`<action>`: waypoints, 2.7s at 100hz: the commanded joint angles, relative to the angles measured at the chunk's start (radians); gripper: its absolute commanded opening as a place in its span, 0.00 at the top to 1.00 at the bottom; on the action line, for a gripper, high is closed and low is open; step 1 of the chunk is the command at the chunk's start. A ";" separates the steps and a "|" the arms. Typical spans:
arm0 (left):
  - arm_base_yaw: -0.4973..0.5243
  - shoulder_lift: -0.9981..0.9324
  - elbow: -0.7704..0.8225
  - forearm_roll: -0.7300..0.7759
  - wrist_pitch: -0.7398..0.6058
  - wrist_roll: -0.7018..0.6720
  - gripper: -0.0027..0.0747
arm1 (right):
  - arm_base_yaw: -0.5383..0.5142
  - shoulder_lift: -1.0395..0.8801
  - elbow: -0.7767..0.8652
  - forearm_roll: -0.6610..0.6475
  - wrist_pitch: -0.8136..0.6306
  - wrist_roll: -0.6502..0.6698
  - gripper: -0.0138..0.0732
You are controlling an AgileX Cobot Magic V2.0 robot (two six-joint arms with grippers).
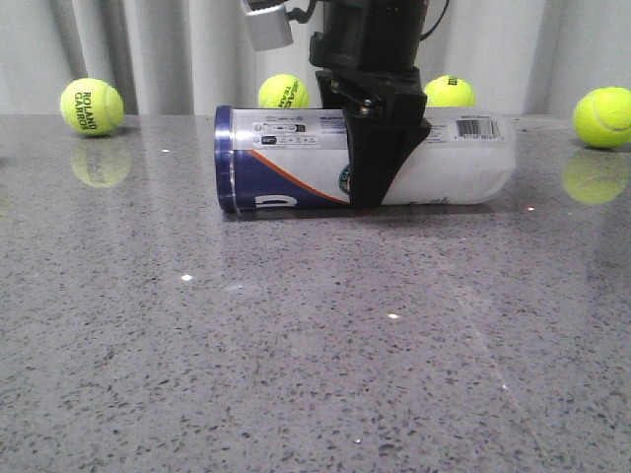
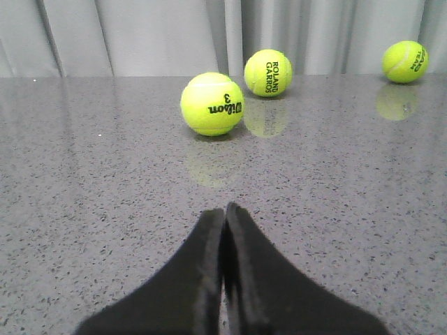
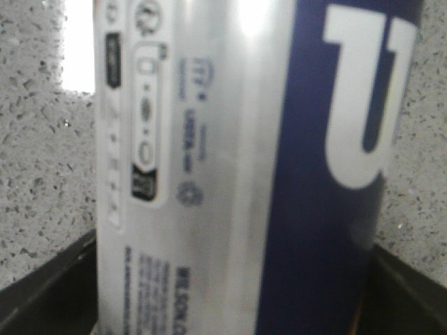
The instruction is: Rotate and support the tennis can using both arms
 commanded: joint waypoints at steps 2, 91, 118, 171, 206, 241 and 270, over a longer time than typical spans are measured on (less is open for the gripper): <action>-0.003 -0.035 0.046 -0.002 -0.076 -0.009 0.99 | 0.002 -0.082 -0.033 -0.002 0.092 0.001 0.12; -0.003 -0.035 0.046 -0.002 -0.076 -0.009 0.99 | -0.004 -0.288 -0.034 -0.134 0.093 0.817 0.17; -0.003 -0.035 0.046 -0.002 -0.076 -0.009 0.99 | -0.044 -0.355 -0.031 -0.265 0.094 1.137 0.68; -0.003 -0.035 0.046 0.017 -0.075 -0.004 0.99 | -0.109 -0.645 0.224 -0.254 0.067 1.274 0.92; -0.003 -0.035 0.046 0.015 -0.077 -0.004 0.99 | -0.109 -1.055 0.660 -0.249 -0.243 1.318 0.92; -0.003 -0.035 0.046 0.015 -0.135 -0.004 0.99 | -0.109 -1.503 1.032 -0.249 -0.443 1.322 0.92; -0.003 -0.035 0.039 -0.062 -0.160 -0.006 0.99 | -0.109 -1.789 1.210 -0.244 -0.448 1.322 0.92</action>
